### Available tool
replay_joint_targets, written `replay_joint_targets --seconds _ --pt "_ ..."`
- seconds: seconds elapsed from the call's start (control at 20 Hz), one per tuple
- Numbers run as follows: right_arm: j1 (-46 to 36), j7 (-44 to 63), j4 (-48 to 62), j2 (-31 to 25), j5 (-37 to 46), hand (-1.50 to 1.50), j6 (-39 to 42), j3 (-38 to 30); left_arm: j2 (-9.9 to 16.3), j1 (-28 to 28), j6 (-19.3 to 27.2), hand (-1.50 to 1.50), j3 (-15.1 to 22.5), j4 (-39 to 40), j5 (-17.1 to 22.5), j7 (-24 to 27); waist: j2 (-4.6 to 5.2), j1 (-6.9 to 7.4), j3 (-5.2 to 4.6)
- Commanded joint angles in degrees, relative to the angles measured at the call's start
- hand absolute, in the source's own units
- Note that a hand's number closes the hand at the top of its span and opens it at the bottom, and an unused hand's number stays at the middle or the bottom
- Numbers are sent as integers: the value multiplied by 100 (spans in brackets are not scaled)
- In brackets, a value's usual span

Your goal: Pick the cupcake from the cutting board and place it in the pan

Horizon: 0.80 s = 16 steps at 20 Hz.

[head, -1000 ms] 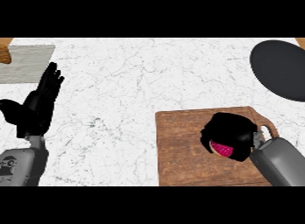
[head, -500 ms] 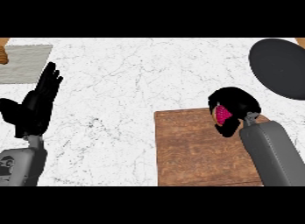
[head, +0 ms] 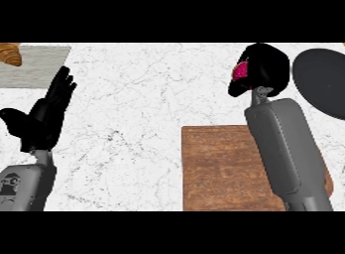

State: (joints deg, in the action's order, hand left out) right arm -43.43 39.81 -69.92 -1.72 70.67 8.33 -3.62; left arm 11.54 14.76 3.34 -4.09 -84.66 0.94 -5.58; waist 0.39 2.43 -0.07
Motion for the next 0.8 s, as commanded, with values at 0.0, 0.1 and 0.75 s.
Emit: replay_joint_targets --seconds 0.0,0.1,0.75 --pt "-850 951 435 163 528 150 -991 -212 -177 24 57 0 175 40 -83 -39 26 -2 5" --pt "-1143 1226 673 132 780 150 -1189 -260 30 175 -56 0 -74 196 59 -80 15 -81 3" --pt "-1011 -658 2016 -1536 -634 150 -3072 -1940 -15 -200 -8 0 -158 -153 70 84 7 -123 12"
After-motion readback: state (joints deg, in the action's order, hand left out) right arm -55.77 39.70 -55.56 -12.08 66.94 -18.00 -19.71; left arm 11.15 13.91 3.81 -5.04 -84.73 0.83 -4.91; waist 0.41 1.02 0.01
